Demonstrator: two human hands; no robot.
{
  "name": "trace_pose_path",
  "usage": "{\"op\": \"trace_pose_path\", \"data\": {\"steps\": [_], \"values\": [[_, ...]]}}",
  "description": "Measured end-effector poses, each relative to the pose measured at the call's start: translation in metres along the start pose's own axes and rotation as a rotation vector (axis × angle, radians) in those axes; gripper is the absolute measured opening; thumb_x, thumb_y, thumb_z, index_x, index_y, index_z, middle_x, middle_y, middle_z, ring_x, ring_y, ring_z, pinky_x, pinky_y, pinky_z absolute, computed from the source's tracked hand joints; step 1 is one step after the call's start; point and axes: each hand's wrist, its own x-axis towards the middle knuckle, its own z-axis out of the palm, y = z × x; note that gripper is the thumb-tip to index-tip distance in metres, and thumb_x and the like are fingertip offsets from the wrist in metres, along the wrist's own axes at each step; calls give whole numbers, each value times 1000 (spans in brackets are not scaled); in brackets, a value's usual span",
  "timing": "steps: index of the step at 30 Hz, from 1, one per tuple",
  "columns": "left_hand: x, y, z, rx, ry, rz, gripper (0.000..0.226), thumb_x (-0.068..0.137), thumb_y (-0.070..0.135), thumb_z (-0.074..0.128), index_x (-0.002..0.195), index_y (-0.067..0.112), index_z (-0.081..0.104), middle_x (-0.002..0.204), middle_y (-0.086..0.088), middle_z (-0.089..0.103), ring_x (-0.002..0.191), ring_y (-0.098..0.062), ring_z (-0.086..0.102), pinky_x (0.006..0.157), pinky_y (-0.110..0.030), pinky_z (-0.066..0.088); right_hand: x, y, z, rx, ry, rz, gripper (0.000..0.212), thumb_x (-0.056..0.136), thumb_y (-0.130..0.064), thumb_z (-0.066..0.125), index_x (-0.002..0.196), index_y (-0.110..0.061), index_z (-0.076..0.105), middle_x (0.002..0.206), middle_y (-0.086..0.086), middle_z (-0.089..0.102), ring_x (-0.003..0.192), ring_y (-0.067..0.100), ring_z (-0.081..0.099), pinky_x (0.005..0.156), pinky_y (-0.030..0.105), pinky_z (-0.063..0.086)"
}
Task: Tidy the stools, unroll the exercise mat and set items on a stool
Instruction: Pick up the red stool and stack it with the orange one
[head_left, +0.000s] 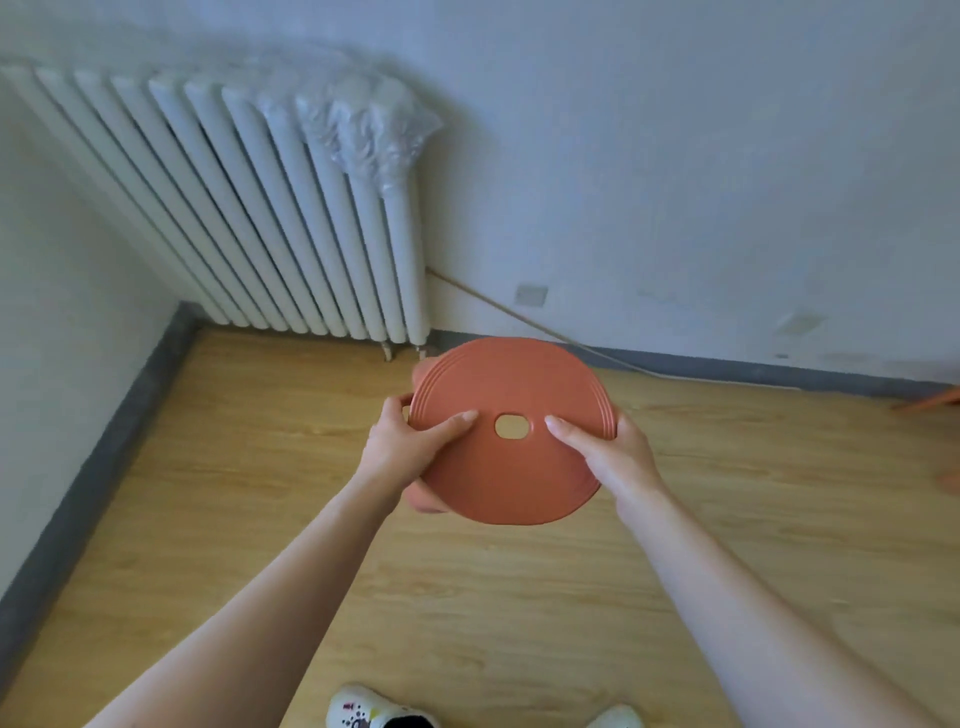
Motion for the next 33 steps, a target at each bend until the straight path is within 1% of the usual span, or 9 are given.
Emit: {"op": "trace_pose_path", "data": {"steps": [2,5,8,13,17,21,24,29,33], "values": [[-6,19,45,20,-32,25,100,50,66,80,131,23,41,115,4,57,101,-17,57,87,-36,50,4,1,-48,17,35,-8,59,61,-35,89,112,-24,64,101,-7,71,90,10,67,76,27,52],[-16,45,112,38,-82,58,104,47,68,80,131,22,41,112,6,56,100,-15,57,89,-38,51,12,4,-121,50,88,-27,62,61,-35,89,117,-25,63,105,-6,71,95,12,66,85,31,53],[-37,76,198,77,-130,93,106,46,69,80,131,21,40,116,4,57,103,-17,58,92,-42,51,15,13,-214,89,140,-24,69,60,-38,89,122,-29,60,109,-8,69,100,14,65,91,36,53],[-66,113,319,70,-226,126,103,50,64,82,132,18,40,117,3,55,100,-16,57,88,-37,51,17,28,-337,143,264,-23,73,59,-39,89,124,-28,59,111,-7,68,101,15,64,91,37,53],[-79,135,394,87,-321,144,103,52,60,83,134,17,39,122,1,55,106,-18,57,94,-43,50,17,39,-408,179,332,-26,66,60,-39,88,120,-30,61,108,-10,68,100,13,64,89,35,52],[-84,163,471,127,-417,175,103,53,59,83,135,17,39,124,1,54,107,-20,57,95,-43,49,24,46,-478,234,426,-31,60,61,-38,88,114,-34,60,102,-14,67,96,9,63,85,32,52],[-82,183,525,145,-526,175,98,53,60,83,132,18,45,122,1,59,105,-19,60,91,-42,52,38,46,-525,229,473,-47,62,64,-35,87,119,-30,59,109,-9,67,101,14,63,91,38,52],[-66,229,624,179,-664,182,89,55,59,82,128,21,49,117,4,62,102,-17,61,76,-35,53,86,38,-617,215,532,-37,71,63,-35,87,127,-27,57,116,-5,65,108,19,61,95,42,51],[-37,274,708,205,-705,150,88,56,55,84,130,20,50,121,1,62,105,-20,62,87,-43,54,142,23,-692,188,537,-31,75,65,-35,86,132,-32,53,123,-4,62,111,20,59,95,44,50]]}}
